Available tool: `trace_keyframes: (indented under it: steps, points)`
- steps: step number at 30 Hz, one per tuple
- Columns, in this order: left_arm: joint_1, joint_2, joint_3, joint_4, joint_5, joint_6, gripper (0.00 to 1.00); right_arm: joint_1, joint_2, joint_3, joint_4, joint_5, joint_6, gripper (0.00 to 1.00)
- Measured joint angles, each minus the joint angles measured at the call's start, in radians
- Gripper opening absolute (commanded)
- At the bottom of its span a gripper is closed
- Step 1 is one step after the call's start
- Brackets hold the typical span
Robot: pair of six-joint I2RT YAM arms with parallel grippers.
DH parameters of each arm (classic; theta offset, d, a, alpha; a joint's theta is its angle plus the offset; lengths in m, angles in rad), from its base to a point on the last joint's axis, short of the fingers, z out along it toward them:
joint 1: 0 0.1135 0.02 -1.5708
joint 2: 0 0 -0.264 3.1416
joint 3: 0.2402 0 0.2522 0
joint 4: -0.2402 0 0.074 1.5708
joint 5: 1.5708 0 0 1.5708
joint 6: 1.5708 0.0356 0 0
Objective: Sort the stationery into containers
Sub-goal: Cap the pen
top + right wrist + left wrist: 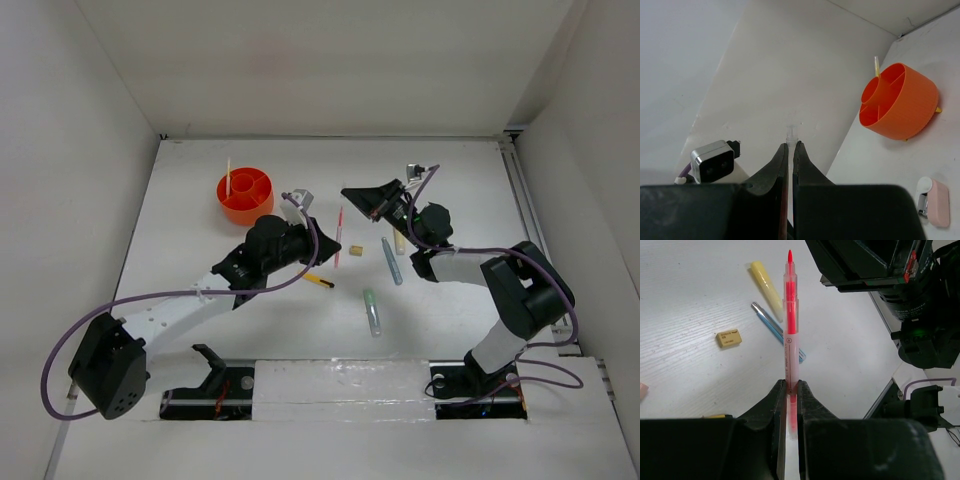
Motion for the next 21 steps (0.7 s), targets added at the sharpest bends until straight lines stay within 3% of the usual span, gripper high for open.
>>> trace_keyframes:
  steps: [21]
  points:
    - [0.007,0.003,0.0,0.004,-0.014,0.0,0.0,0.005,-0.007,0.0,0.001,-0.031,-0.067,0.0]
